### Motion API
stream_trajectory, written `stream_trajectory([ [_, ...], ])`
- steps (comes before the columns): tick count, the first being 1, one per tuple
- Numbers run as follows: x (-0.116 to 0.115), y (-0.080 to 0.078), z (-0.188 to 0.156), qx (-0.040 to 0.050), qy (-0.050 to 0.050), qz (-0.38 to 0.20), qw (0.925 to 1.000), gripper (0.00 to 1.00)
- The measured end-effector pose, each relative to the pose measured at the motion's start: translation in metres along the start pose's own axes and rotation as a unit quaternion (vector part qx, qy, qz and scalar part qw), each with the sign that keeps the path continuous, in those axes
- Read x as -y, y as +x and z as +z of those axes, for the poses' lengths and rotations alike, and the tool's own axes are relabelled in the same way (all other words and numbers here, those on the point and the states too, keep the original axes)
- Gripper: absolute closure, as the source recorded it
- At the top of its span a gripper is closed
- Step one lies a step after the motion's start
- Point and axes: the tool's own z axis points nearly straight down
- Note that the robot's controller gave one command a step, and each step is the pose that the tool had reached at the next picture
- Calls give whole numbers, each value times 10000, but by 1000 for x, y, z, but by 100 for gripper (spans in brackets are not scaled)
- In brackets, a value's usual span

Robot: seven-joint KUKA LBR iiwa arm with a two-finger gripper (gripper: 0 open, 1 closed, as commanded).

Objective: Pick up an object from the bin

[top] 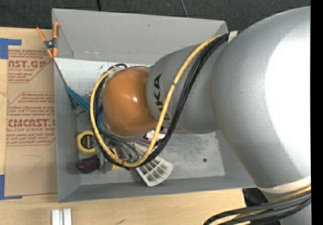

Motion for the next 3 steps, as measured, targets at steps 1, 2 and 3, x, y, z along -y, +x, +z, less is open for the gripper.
stream_trajectory([
  [1,0,0,-14,2,0,-3,10000,100],
  [2,0,-1,-27,12,-3,-4,10000,100],
  [3,-1,-1,-33,23,-5,-3,10000,100],
])
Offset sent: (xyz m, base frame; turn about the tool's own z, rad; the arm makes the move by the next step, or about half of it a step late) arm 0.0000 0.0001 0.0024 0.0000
